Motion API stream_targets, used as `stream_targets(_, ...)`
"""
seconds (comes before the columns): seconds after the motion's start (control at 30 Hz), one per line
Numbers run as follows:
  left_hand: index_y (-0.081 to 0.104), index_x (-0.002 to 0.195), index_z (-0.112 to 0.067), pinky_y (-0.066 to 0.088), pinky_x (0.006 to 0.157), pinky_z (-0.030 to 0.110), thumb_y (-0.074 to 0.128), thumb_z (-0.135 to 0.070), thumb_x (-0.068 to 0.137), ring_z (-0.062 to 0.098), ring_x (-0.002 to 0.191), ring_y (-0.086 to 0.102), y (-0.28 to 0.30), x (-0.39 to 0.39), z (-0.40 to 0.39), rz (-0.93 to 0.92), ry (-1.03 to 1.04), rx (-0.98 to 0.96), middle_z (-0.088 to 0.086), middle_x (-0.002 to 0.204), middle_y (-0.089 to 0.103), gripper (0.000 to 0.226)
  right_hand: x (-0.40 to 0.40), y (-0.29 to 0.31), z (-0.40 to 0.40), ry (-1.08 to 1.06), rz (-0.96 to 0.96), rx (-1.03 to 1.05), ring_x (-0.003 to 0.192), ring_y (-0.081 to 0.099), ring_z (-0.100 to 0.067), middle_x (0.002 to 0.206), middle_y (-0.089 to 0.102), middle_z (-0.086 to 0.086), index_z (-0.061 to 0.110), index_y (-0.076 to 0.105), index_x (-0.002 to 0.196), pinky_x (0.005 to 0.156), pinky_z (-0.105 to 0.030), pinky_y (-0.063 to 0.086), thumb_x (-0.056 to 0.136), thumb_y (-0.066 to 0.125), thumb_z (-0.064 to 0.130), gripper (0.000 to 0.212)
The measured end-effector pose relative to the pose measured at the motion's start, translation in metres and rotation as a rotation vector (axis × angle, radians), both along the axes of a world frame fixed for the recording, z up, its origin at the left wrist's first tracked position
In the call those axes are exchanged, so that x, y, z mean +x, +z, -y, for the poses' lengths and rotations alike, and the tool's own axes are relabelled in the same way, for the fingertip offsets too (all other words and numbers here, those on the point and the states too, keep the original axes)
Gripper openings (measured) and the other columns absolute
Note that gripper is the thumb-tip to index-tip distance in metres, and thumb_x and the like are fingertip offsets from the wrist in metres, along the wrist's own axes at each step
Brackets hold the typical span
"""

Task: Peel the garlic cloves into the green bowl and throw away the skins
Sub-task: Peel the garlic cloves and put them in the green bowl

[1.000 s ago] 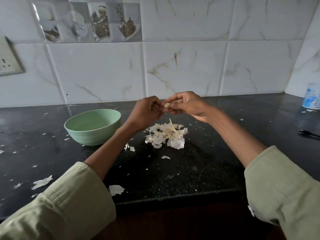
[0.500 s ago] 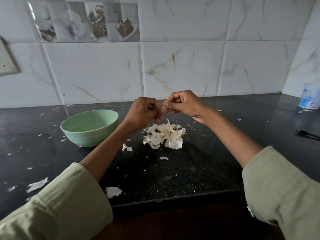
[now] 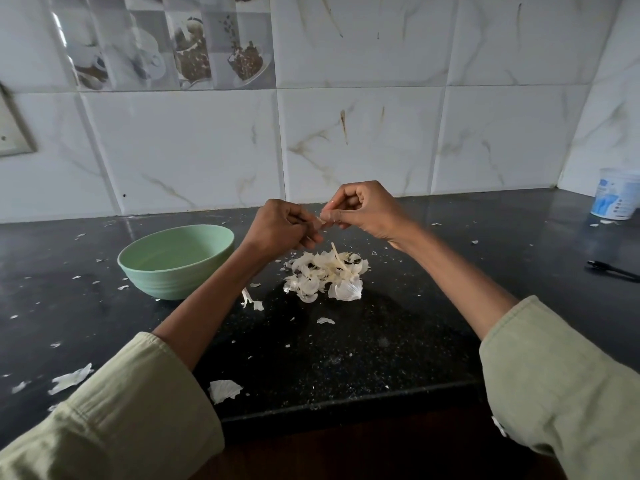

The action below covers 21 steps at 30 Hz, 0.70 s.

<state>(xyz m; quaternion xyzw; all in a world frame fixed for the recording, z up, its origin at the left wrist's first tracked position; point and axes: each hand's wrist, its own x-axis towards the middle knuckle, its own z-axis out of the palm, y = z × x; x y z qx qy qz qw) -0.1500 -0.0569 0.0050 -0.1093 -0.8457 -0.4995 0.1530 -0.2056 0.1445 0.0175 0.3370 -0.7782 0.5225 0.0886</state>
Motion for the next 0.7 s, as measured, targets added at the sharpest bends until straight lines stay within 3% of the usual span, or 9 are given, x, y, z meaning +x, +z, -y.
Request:
stream_targets(0.17,0.078,0.097,0.0,0.058,0.061,0.023,0.078,-0.01,0.093,0.018,0.069,0.073,0.0006,0.0036,0.0001,0.03,-0.023,0.132,0.013,0.086,0.08,0.011,0.0006,0.0005,-0.0013,0.01,0.026,-0.02,0.085,0.077,-0.02,0.092,0.08,-0.01,-0.009,0.071,0.099,0.074,-0.029,0.061,0.085,0.084,0.01,0.027)
stream_targets(0.37,0.071,0.099,-0.004,0.06,0.066,0.027,0.072,-0.016,0.099,0.015,0.07,0.068,0.0014,0.0023,-0.0006,0.077,-0.075,0.241,0.008,0.081,0.074,0.012,0.0004,0.0032,-0.0028,0.101,0.177,-0.139,0.091,0.076,-0.023,0.099,0.077,-0.022,-0.014,0.066,0.107,0.075,-0.025,0.061,0.088,0.079,0.003,0.029)
stream_targets(0.57,0.069,0.099,-0.006,0.059,0.067,0.029,0.062,-0.014,0.103,0.015,0.071,0.065,0.0025,0.0039,-0.0035,0.085,-0.095,0.27,0.006,0.082,0.068,0.012,-0.0003,0.0032,-0.003,0.189,0.313,-0.127,0.097,0.073,-0.028,0.11,0.074,-0.028,-0.01,0.066,0.117,0.084,-0.031,0.063,0.089,0.076,0.001,0.031)
stream_targets(0.7,0.067,0.108,-0.001,0.058,0.067,0.029,0.058,-0.017,0.107,0.016,0.073,0.065,0.001,0.0029,-0.0072,0.116,-0.097,0.362,0.007,0.088,0.068,0.018,0.0006,0.0029,-0.0006,0.166,0.31,-0.172,0.095,0.072,-0.028,0.104,0.07,-0.024,-0.01,0.068,0.115,0.089,-0.038,0.063,0.087,0.078,-0.002,0.031)
